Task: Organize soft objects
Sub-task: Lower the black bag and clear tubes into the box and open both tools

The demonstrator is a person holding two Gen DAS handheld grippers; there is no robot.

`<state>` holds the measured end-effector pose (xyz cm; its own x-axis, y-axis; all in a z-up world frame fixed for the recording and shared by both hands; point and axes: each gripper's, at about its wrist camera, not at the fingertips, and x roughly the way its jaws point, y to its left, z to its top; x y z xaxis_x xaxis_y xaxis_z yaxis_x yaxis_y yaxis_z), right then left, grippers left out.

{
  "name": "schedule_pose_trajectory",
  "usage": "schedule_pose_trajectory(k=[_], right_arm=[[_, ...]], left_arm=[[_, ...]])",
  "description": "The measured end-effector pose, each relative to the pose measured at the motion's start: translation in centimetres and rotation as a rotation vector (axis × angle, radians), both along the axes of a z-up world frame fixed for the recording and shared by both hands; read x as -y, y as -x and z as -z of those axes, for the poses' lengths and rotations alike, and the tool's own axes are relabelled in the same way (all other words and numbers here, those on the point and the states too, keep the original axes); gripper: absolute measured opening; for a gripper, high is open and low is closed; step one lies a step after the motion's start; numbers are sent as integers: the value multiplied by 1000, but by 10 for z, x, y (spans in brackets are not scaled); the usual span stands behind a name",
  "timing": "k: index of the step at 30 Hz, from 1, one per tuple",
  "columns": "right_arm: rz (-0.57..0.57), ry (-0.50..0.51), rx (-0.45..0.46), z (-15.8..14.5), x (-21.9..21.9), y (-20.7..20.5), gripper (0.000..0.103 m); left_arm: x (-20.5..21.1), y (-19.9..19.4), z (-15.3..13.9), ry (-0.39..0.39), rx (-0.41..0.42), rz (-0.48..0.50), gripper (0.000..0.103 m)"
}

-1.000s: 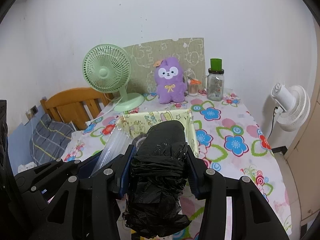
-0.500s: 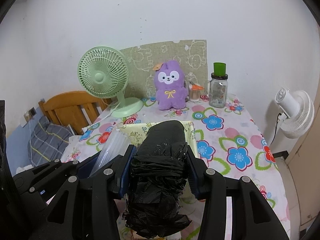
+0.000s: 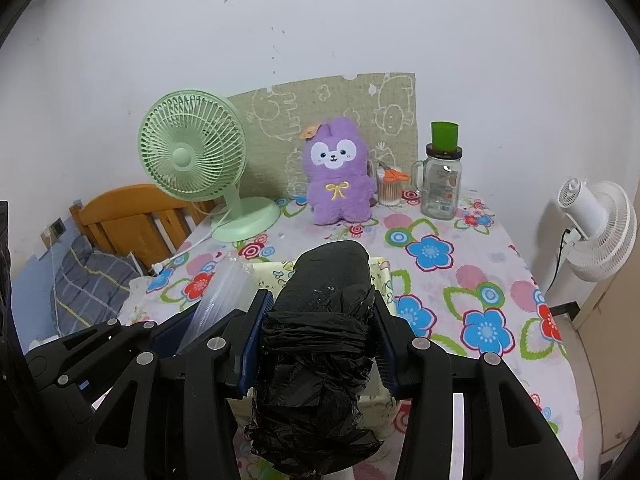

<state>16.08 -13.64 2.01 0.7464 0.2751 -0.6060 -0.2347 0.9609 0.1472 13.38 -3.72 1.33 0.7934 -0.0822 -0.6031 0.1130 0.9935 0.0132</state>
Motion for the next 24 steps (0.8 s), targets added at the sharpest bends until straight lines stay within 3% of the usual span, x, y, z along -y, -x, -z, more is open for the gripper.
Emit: schedule_pose_trajectory(k=[13, 22, 24], right_arm=[[20, 27, -43, 21, -8, -37, 51], [21, 49, -83, 40, -15, -58, 51], [17, 51, -90, 45, -17, -61, 51]], left_arm=[[-11, -39, 28, 11, -69, -17, 17], [-17, -49, 41, -2, -86, -42, 45], [-18, -52, 44, -3, -92, -45, 57]])
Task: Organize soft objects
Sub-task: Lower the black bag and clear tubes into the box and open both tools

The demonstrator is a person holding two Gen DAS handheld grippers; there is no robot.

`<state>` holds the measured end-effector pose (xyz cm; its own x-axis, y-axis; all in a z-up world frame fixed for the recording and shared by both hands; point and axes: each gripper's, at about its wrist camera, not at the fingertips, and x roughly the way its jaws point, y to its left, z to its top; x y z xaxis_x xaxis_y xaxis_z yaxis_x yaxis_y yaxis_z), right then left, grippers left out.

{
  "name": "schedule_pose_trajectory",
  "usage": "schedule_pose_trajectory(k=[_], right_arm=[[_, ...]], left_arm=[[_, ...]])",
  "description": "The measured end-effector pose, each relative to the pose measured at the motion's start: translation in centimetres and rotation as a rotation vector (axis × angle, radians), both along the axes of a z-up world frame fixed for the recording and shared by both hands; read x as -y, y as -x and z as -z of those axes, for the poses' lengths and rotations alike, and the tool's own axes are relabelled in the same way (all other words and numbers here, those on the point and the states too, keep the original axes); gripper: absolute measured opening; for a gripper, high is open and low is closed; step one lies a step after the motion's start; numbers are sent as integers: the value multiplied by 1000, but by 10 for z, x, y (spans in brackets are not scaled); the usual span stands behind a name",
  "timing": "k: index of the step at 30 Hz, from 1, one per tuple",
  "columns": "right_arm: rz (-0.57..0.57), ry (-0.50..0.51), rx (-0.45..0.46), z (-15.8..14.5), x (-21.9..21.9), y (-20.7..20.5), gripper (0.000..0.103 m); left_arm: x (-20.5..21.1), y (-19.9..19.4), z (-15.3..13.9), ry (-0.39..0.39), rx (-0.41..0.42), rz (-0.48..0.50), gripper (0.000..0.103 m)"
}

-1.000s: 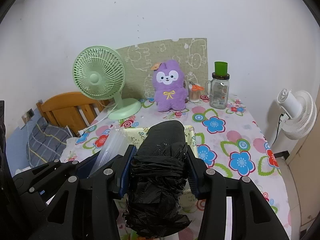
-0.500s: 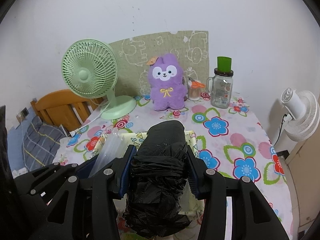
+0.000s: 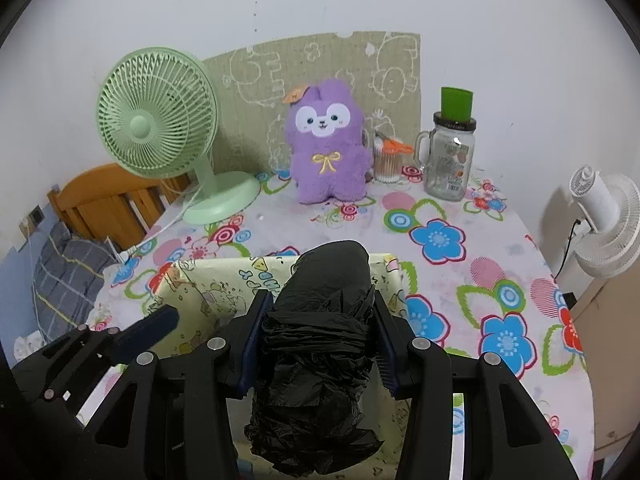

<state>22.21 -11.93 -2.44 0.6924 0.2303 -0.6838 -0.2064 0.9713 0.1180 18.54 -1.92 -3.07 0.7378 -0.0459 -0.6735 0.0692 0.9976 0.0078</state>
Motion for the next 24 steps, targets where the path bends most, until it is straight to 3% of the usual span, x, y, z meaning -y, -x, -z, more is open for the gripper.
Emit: schedule_pose_trajectory(k=[7, 12, 14, 17, 24], right_arm=[[-13, -9, -24, 15, -4, -10, 52], [-12, -31, -42, 19, -4, -10, 64], [-16, -32, -30, 16, -5, -5, 76], [-14, -16, 1, 12, -7, 4, 86], [-6, 7, 33, 3, -5, 23, 94]], left_arm=[[-4, -2, 6, -2, -4, -6, 72], [-4, 0, 7, -14, -7, -10, 85], [-5, 2, 7, -2, -9, -8, 87], [-5, 6, 6, 1, -6, -10, 90], [-7, 23, 3, 11, 10, -19, 94]])
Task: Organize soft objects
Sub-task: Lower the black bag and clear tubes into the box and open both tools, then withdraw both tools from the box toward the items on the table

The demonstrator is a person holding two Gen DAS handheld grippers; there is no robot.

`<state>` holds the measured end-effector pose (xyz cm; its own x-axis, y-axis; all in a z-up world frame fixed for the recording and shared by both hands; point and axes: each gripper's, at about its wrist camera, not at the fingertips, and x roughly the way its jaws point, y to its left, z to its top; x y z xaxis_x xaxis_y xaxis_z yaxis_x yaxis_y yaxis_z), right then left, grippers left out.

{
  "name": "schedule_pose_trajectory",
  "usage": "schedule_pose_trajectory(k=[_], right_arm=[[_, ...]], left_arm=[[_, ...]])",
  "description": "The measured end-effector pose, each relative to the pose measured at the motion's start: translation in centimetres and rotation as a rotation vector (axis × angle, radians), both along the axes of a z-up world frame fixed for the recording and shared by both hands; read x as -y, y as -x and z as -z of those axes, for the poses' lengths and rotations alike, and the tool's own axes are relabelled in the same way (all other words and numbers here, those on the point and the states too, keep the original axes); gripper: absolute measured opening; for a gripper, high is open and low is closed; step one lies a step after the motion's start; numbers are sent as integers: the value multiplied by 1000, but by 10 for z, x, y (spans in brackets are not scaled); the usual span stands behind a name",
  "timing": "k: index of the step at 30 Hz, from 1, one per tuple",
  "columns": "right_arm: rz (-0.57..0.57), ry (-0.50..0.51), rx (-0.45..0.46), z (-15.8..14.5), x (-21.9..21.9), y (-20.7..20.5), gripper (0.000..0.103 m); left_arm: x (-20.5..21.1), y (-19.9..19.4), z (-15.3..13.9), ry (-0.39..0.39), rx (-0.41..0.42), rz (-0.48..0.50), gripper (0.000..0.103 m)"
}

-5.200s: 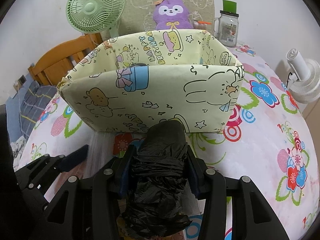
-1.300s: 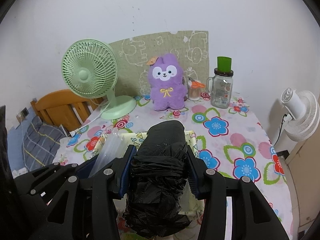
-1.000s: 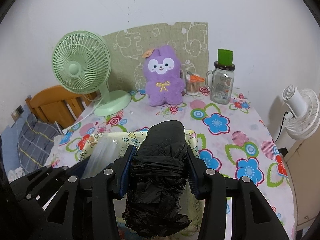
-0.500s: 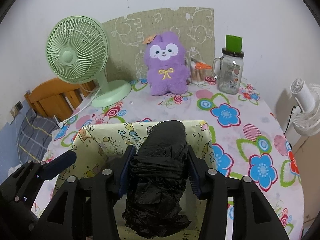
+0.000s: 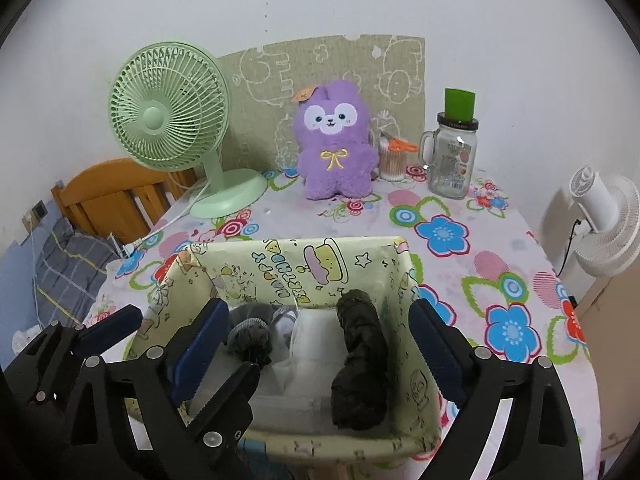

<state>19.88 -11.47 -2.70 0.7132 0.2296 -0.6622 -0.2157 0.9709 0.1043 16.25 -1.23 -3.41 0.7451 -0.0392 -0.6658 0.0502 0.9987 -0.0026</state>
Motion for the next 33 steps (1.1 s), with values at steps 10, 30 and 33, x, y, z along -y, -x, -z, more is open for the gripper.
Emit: schedule_pose_trajectory(k=[10, 30, 33], right_arm=[[16, 6, 34, -4, 9, 33, 98], [39, 5, 95, -20, 27, 85, 101], [41, 4, 110, -23, 28, 92, 102]], left_arm=[[6, 27, -3, -7, 26, 4, 98], [18, 73, -16, -14, 76, 1, 103], [19, 79, -18, -20, 82, 0, 103]])
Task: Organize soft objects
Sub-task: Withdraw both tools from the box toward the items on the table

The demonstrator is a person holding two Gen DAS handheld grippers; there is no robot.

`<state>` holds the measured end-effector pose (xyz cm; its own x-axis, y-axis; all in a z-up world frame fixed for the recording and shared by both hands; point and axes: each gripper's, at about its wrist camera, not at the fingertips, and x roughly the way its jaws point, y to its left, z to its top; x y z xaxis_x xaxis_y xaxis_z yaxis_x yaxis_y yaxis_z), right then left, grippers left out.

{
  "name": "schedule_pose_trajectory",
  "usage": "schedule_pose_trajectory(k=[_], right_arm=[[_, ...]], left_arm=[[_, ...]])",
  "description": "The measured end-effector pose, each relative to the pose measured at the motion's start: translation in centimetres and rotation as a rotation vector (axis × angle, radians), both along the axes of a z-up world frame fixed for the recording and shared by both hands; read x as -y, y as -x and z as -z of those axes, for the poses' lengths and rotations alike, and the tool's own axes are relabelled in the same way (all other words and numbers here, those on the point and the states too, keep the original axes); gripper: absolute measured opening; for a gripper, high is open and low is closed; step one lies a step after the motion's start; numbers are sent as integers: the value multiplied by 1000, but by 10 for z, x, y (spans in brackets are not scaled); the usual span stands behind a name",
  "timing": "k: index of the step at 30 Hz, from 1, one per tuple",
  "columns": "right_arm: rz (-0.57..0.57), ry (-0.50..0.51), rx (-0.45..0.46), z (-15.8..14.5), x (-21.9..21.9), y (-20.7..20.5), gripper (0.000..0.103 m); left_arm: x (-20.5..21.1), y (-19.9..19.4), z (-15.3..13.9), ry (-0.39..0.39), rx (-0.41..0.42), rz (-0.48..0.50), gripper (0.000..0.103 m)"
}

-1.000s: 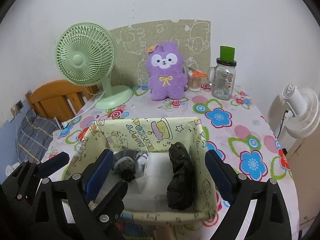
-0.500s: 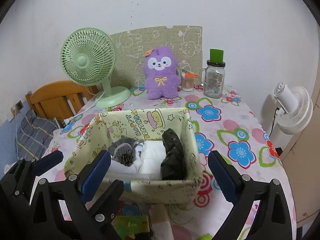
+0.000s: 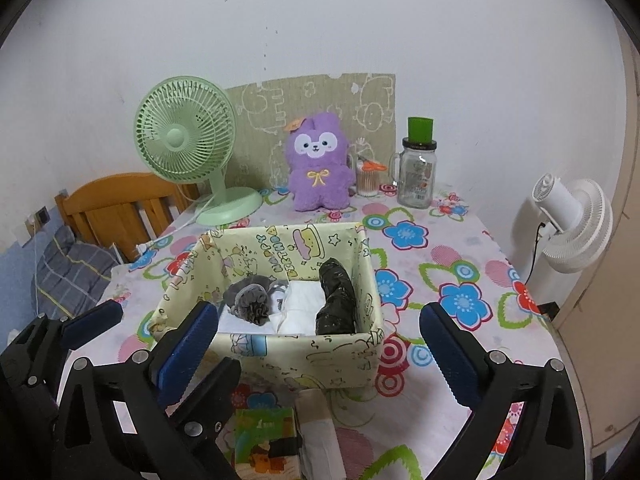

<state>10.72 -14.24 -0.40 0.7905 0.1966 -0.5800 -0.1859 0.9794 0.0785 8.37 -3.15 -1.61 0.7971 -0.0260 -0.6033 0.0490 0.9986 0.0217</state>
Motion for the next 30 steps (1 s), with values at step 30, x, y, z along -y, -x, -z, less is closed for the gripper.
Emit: schedule_pose_trajectory(k=[30], right_arm=[[-50, 36, 25, 4, -14, 55, 103]], left_arm=[[-20, 55, 10, 28, 43, 6, 103]])
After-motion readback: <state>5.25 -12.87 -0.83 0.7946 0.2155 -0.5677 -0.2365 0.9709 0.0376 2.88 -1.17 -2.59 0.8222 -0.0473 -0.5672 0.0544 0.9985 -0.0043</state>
